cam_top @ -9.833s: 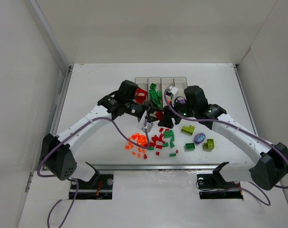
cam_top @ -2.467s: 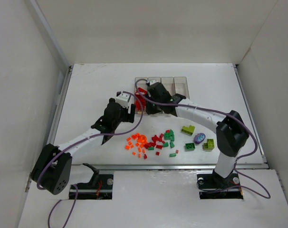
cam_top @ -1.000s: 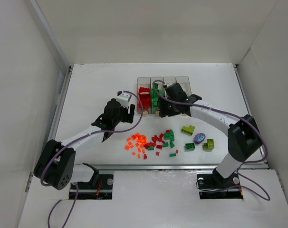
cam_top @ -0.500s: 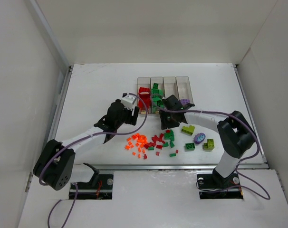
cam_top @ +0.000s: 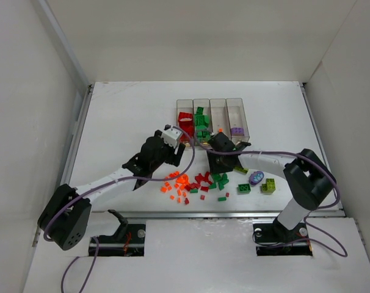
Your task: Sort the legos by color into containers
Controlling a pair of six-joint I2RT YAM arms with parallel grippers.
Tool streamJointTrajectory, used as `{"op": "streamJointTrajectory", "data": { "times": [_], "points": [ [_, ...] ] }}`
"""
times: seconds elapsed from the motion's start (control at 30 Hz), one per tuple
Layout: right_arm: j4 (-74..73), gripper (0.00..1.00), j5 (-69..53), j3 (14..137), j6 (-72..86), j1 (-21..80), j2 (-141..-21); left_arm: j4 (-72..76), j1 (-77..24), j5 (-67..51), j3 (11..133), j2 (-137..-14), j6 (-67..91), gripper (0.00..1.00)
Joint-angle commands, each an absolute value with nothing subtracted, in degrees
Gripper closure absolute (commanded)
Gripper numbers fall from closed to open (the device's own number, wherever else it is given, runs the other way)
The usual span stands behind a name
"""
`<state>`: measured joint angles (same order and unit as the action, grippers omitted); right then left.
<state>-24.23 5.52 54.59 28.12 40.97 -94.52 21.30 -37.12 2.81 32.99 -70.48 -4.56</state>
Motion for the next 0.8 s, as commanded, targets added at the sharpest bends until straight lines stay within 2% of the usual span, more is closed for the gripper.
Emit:
{"op": "streamJointTrajectory", "data": {
  "times": [0.0, 0.13, 0.2, 0.23, 0.37, 0.53, 0.6, 0.77],
  "points": [
    [-21.89, 0.49, 7.90, 54.76, 29.44, 42.45, -94.39, 23.64, -37.53, 3.78, 31.73, -67.94, -5.71, 0.31],
    [-21.36, 0.51, 9.05, 56.95, 29.44, 42.98, -97.46, 24.17, -37.53, 3.78, 31.20, -66.72, -5.71, 0.31],
    [-21.36, 0.56, 9.05, 58.35, 28.75, 42.98, -99.30, 24.70, -37.53, 3.78, 30.68, -66.71, -5.71, 0.31],
    [-21.36, 0.65, 9.05, 58.36, 28.74, 42.98, -99.32, 24.70, -38.05, 4.39, 30.67, -66.71, -5.71, 0.30],
    [-21.97, 0.81, 11.59, 58.97, 29.26, 42.98, -98.62, 24.70, -38.06, 4.39, 30.67, -66.71, -5.71, 0.30],
    [-21.36, 0.95, 12.39, 59.93, 27.69, 42.98, -97.03, 25.22, -38.06, 4.92, 31.20, -67.32, -5.71, 0.30],
    [-21.36, 0.98, 11.08, 61.86, 25.67, 42.98, -97.03, 25.75, -38.06, 4.92, 31.20, -67.85, -6.24, 0.30],
    [-20.22, 0.98, 10.98, 72.47, 21.71, 42.98, -96.33, 26.27, -38.06, 7.11, 31.20, -67.85, -5.46, 0.30]
  ]
}}
